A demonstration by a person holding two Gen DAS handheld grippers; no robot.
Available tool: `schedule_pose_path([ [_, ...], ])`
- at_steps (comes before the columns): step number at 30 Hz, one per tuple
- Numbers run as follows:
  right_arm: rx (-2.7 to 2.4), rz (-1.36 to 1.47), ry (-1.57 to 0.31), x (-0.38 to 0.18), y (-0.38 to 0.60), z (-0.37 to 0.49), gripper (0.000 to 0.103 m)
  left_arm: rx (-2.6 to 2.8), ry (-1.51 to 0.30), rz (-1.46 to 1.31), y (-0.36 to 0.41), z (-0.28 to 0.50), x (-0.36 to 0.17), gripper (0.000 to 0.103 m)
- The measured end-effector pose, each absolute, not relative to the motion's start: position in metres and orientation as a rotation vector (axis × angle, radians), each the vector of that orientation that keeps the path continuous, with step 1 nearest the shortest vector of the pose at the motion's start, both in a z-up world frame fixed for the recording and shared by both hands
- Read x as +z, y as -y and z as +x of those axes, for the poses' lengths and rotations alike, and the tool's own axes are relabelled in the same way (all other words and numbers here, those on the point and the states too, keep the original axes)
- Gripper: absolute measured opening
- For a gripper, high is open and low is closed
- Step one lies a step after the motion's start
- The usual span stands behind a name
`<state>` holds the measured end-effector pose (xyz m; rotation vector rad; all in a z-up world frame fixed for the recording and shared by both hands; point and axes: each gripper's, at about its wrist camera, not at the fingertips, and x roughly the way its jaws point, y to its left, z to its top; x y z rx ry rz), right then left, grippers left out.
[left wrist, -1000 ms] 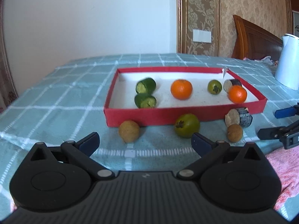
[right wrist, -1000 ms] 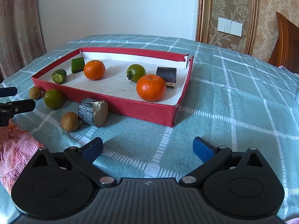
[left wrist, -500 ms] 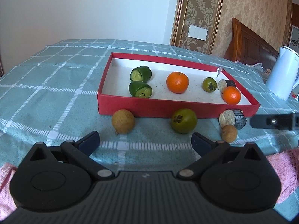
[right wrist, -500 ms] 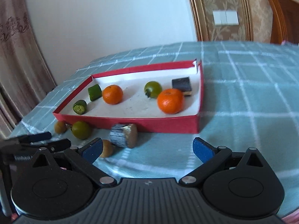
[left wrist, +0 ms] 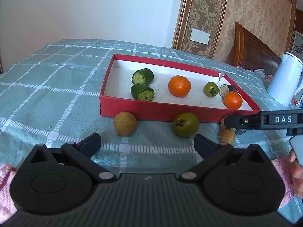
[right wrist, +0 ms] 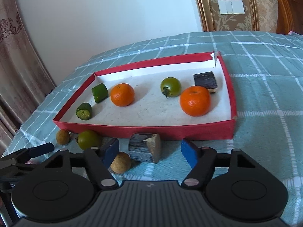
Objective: Organize fruits
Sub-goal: 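Close the right gripper on the wooden log piece and lift it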
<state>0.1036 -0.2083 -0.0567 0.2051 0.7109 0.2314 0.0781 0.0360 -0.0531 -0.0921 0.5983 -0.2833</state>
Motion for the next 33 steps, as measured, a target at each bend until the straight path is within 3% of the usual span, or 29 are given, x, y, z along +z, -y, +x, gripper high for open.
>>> schedule_pose_path([
  [7, 0.239, 0.223, -0.692, -0.056, 0.21, 0.099, 0.035, -0.288, -0.594, -0.108, -0.038, 0.077, -0.053, 0.103],
  [17, 0.235, 0.142, -0.615, -0.048, 0.205, 0.076, 0.029, -0.291, -0.592, -0.119, -0.039, 0.076, -0.053, 0.103],
  [33, 0.213, 0.104, -0.492, -0.017, 0.221, 0.059, 0.029, -0.291, -0.592, -0.118, -0.039, 0.077, -0.053, 0.103],
])
